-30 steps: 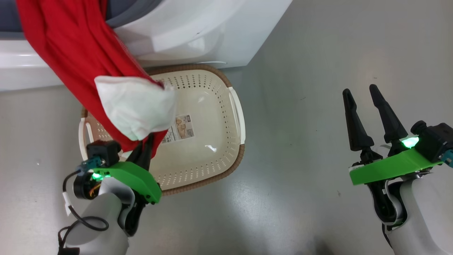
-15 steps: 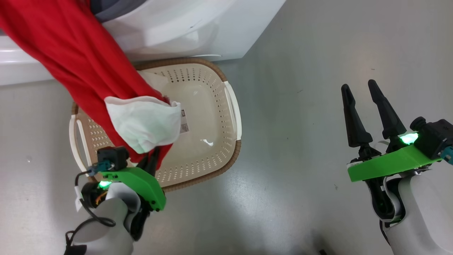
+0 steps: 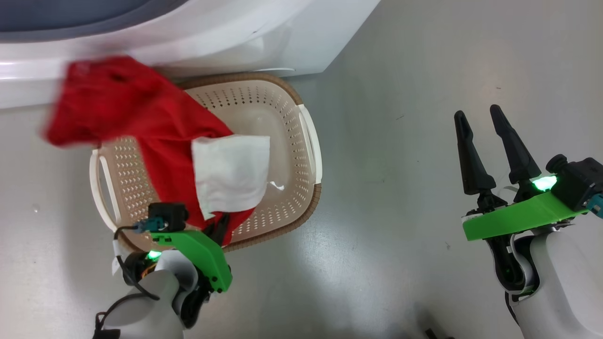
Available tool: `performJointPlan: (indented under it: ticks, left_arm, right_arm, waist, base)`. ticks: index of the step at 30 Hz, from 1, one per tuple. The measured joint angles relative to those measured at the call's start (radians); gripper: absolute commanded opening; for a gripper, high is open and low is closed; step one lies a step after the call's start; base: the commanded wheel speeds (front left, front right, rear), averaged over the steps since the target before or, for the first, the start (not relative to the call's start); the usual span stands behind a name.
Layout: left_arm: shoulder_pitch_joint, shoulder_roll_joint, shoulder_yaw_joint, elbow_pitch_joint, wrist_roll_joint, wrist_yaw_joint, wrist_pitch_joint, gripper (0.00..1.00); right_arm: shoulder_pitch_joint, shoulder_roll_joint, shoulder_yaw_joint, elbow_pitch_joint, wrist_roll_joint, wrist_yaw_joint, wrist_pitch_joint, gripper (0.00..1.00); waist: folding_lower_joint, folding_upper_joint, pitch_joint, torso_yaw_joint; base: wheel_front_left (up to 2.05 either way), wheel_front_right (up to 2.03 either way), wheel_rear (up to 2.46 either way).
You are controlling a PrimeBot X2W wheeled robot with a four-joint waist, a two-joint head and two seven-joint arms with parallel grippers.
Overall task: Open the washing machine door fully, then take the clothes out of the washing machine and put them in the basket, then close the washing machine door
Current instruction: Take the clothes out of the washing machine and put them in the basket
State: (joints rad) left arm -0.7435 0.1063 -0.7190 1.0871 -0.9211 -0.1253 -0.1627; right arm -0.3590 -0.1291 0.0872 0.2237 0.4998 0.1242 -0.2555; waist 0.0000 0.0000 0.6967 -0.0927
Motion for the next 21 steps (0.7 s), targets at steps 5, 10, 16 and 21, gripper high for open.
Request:
performJointPlan:
  ticks: [5,10,16,21]
  left_arm:
    - [-0.003,0.011,-0.032,0.006,-0.043,0.000,-0.017,0.00]
    - [-0.037,0.021,-0.043,0.034,-0.058,0.000,-0.061,0.00]
    - [-0.059,0.030,-0.046,0.058,-0.078,0.000,-0.081,0.47]
    - [-0.062,0.030,-0.039,0.067,-0.081,0.000,-0.087,1.00]
  right_arm:
    - [0.000,0.001,0.000,0.000,0.000,0.000,0.000,1.00]
    - [-0.015,0.002,0.001,0.000,0.000,0.000,0.000,1.00]
    - [-0.020,0.002,0.002,-0.002,0.000,0.000,0.000,1.00]
    - [-0.020,0.002,0.004,-0.002,0.000,0.000,0.000,1.00]
  waist:
    - [0.0000,0.0000,0.002,-0.002]
    - [0.0000,0.0000,0.005,-0.005]
    - [0.0000,0.0000,0.009,-0.004]
    - [0.0000,0.0000,0.008,-0.003]
  base:
    - [0.00,0.00,0.00]
    - [0.00,0.00,0.00]
    - [0.00,0.00,0.00]
    - [0.00,0.00,0.00]
